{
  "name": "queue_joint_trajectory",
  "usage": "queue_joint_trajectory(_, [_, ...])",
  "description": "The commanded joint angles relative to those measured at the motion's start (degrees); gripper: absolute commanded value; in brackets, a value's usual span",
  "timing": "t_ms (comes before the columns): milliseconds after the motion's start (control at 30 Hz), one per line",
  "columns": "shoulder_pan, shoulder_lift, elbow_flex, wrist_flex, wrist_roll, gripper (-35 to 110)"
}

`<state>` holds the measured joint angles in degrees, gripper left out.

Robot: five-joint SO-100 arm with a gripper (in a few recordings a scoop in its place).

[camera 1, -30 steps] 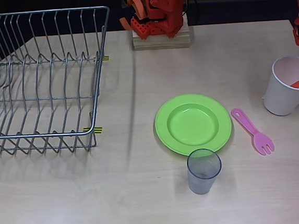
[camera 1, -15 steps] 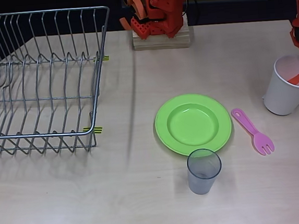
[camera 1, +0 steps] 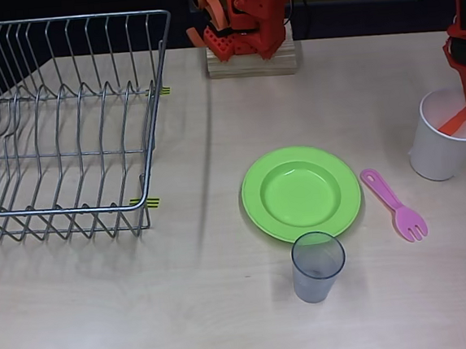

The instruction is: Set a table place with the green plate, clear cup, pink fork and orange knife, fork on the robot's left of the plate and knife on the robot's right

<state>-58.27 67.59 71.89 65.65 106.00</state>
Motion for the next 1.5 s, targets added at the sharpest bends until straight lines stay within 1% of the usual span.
queue_joint_trajectory(0, [-0.35, 4.83, -2.20, 4.22, -1.49, 0])
queue_joint_trajectory(200, [0.35, 6.59, -2.90, 7.21, -3.96, 0])
queue_joint_trajectory(700, [0.97, 6.59, -4.13, 8.70, -6.94, 0])
queue_joint_trajectory(867, [2.11, 7.03, -5.10, 10.55, -10.63, 0])
queue_joint_trajectory(1000, [3.78, 8.35, -5.89, 11.95, -15.47, 0])
queue_joint_trajectory(1167, [5.54, 9.14, -10.11, 14.94, -20.57, 0])
queue_joint_trajectory(1367, [6.68, 12.30, -13.01, 16.61, -23.38, 0])
queue_joint_trajectory(1467, [6.68, 14.77, -14.85, 18.37, -21.88, 0])
